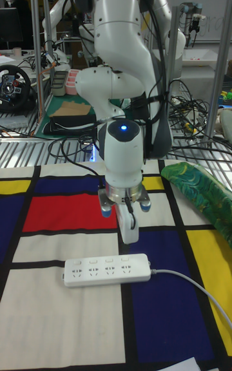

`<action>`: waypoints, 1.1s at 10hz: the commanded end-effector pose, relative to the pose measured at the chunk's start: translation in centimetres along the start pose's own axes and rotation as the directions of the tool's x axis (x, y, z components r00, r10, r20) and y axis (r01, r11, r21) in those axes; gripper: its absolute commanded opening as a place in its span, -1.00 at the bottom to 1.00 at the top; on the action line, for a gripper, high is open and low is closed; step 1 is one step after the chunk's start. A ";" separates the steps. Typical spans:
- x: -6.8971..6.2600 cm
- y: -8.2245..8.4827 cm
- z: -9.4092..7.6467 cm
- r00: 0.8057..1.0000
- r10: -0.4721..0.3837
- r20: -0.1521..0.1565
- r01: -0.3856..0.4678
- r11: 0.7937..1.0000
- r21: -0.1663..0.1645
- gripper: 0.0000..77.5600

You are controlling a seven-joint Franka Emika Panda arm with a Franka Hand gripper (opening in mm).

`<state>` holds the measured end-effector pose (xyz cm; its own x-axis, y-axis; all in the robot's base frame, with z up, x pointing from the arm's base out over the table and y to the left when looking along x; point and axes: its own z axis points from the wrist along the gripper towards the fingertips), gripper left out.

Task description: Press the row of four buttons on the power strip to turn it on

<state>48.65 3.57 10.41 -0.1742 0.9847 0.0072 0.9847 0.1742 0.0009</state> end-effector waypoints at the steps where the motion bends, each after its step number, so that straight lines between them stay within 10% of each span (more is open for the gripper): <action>1: 1.7 -1.0 -5.4 0.849 -0.527 0.038 0.526 0.850 0.024 0.99; 3: 2.3 -0.5 -3.1 0.838 -0.538 0.091 0.534 0.843 0.062 0.99; 11: 1.6 -1.1 -5.8 0.978 -0.207 -0.007 0.207 0.978 -0.019 0.99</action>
<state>47.70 5.18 13.87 -0.5399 0.8411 -0.0312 0.8417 0.5400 -0.0084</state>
